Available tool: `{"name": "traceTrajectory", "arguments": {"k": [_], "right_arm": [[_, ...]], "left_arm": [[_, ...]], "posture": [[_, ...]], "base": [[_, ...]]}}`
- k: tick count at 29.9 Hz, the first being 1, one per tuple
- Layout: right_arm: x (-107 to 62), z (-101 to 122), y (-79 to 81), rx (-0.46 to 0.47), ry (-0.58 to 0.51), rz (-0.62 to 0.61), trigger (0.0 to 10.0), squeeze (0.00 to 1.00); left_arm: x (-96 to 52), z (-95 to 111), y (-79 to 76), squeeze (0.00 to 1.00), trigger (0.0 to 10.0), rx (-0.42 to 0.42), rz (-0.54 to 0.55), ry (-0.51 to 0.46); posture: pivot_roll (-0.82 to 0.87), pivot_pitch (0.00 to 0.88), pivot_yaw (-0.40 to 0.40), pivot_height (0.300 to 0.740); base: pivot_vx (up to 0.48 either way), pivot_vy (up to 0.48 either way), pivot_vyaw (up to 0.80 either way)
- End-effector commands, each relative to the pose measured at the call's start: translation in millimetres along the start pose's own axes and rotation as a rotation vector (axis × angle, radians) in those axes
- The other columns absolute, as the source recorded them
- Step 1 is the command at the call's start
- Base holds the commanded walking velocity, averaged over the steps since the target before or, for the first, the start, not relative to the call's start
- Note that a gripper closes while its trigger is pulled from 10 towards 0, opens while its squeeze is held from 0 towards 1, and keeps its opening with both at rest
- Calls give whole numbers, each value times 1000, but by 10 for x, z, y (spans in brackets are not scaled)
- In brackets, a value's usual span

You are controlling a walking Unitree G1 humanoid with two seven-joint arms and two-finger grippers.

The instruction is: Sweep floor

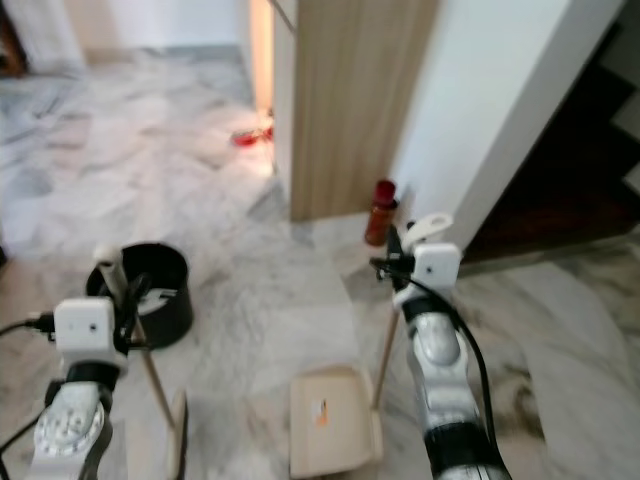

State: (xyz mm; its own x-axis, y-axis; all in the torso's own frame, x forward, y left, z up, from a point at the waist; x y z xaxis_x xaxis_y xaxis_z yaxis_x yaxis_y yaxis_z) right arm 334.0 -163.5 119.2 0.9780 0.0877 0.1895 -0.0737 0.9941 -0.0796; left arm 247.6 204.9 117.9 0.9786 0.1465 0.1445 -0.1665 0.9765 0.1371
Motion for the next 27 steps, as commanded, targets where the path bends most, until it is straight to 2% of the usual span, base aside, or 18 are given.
{"name": "traceTrajectory", "arguments": {"k": [1,7,11,14,27], "right_arm": [[3,10,-66,3,-3,-26,10000,0],[3,10,-75,1,-2,-28,10000,0],[3,10,-74,1,-3,-29,10000,0],[-2,4,-73,2,-2,-33,10000,0],[8,17,-62,4,-9,-48,10000,0]], "left_arm": [[25,64,-29,0,10000,12,-10,-35],[29,57,-29,0,10000,15,-11,-30],[29,61,-31,0,10000,9,-10,-34],[33,59,-36,0,10000,5,-15,-29],[73,69,-19,0,10000,19,-28,-36]], "posture": [[29,81,-28,740],[28,82,-27,740],[27,83,-26,740],[26,84,-21,740],[22,81,-7,740]], "base": [[0,0,-800],[0,392,-800],[0,0,-800],[0,373,-800],[0,0,-800]]}}
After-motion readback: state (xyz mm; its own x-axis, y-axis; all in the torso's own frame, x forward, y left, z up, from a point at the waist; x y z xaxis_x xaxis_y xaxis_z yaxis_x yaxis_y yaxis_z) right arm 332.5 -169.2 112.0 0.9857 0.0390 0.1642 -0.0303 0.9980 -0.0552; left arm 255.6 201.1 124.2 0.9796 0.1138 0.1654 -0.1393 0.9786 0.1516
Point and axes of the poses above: a point about 5 cm out from each wrist's last joint towards the gripper, its own x axis pointing out of the wrist towards the gripper, its own z axis along the axis of the wrist's last joint, y = z × x, the point moved 1 cm from there along x, pointing out of the wrist towards the gripper, and after that the axes turned 2 degrees about -x, right-handed, at the moved point
